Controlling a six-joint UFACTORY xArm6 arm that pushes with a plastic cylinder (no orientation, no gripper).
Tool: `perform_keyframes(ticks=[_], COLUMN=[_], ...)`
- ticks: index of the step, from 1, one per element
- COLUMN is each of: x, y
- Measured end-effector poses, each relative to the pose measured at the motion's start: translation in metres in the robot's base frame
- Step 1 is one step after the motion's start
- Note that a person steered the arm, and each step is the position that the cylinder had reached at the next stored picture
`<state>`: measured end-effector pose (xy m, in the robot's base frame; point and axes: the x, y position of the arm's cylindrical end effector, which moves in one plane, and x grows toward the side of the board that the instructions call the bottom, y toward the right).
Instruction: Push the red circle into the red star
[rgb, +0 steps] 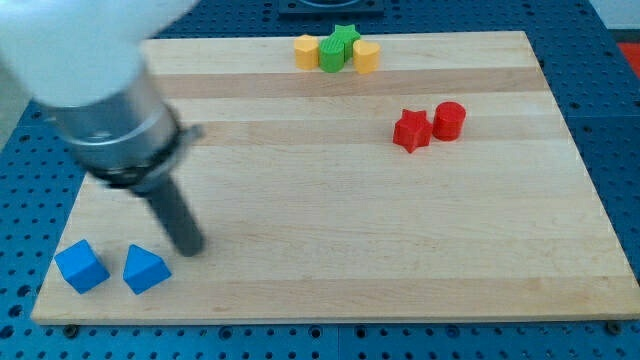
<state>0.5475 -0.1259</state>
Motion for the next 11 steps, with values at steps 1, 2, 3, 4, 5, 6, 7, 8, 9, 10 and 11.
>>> perform_keyframes(ticks=[1, 2, 3, 4, 5, 6, 7, 8, 9, 10, 11], x=[-0.008, -0.036, -0.102, -0.150, -0.188, -0.185, -0.165, -0.164, -0.164, -0.164, -0.164], y=[0.123, 0.260, 0.358, 0.355, 0.320, 0.305, 0.292, 0.271, 0.248, 0.219, 0.189])
